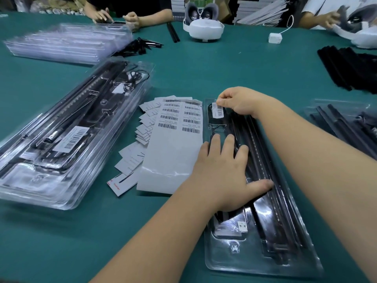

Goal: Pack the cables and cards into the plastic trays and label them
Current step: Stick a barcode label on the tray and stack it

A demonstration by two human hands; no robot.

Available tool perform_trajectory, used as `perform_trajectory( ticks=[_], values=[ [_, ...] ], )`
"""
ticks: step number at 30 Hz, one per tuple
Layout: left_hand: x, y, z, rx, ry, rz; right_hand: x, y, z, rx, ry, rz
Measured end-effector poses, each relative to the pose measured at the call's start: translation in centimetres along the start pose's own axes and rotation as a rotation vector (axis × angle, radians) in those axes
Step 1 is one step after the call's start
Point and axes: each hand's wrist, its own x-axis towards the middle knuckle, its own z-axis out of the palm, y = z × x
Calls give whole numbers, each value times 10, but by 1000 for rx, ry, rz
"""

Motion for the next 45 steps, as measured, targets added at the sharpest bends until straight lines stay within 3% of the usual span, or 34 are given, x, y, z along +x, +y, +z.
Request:
perform_trajectory(
  ticks=[5, 9, 12, 20, 27, 30, 35, 45],
  values=[
    [-1, 0, 0, -4, 1, -2, -1, -4, 7, -137, 70, 16],
    [-1, 1, 0, -11, 3, -1, 0, -4, 11, -112, 249, 119],
    [-1, 1, 0, -17, 9, -2, 1, -8, 23, -329, 312, 142],
    [-1, 0, 0, -13, -1, 4, -10, -7, 23, -546, 138, -16],
    [-1, 0, -1, -14, -17, 3, -28, 7, 25, -559, 134, -124],
    [-1, 0, -1, -25, -13, -4, -28, 6, 26, -576, 23, -164],
    [0, -1, -1, -73, -31, -5, -35, 4, 24, -549, -127, -227],
    [-1, -1, -5, -104, -37, -8, -72, -6, 25, -210, -62, -219]
  ],
)
